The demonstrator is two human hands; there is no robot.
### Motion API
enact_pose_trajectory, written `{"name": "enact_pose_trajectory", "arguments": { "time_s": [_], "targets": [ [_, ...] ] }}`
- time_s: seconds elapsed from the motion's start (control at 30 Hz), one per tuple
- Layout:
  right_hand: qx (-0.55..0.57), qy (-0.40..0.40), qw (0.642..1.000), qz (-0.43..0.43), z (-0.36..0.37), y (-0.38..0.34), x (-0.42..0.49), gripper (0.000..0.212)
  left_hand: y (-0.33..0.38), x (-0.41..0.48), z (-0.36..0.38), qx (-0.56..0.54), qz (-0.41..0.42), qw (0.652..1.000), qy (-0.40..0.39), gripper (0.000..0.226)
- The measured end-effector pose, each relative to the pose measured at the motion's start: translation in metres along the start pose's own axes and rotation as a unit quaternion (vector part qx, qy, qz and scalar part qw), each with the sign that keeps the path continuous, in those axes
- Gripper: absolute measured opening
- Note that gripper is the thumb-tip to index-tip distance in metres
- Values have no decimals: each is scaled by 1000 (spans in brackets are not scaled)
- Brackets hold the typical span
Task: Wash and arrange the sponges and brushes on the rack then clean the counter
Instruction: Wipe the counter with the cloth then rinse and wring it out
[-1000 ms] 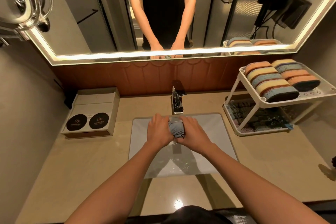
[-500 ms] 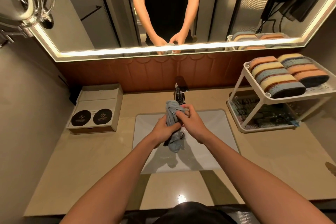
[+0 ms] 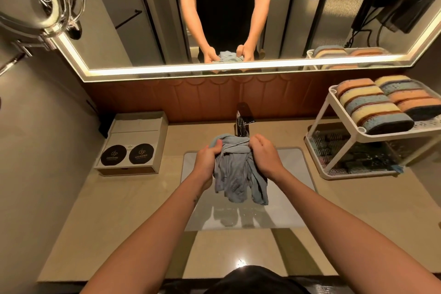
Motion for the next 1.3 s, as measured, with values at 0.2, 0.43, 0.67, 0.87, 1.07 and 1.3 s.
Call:
{"name": "enact_pose_trajectory", "arguments": {
  "time_s": [0.2,0.43,0.67,0.87,1.07,1.3],
  "targets": [
    [4,-96,994,58,4,17,-3,14,17,-16,14,-94,-104,981,-136,50],
    [314,-111,856,395,29,29,-22,43,12,-17,17,-71,7,990,-123,38],
    [467,-84,818,325,37,8,-11,41,-1,-20,0,-24,47,987,-153,40],
    [328,-67,920,203,27,10,-4,18,-1,-12,-9,-59,-33,988,-138,41],
    [311,-137,930,144,17,2,-9,28,0,4,-3,46,-66,996,-48,36],
    [475,-123,822,289,6,19,-15,44,11,4,8,73,88,993,22,7]
  ]
}}
Point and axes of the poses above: each hand's wrist, its own x-axis towards the middle knuckle, its own z-axis out of the palm, y = z × x, the point moved 3 cm from there along x, towards the middle knuckle, and after that the axes turned 7 degrees about x, right-handed, at the moved point
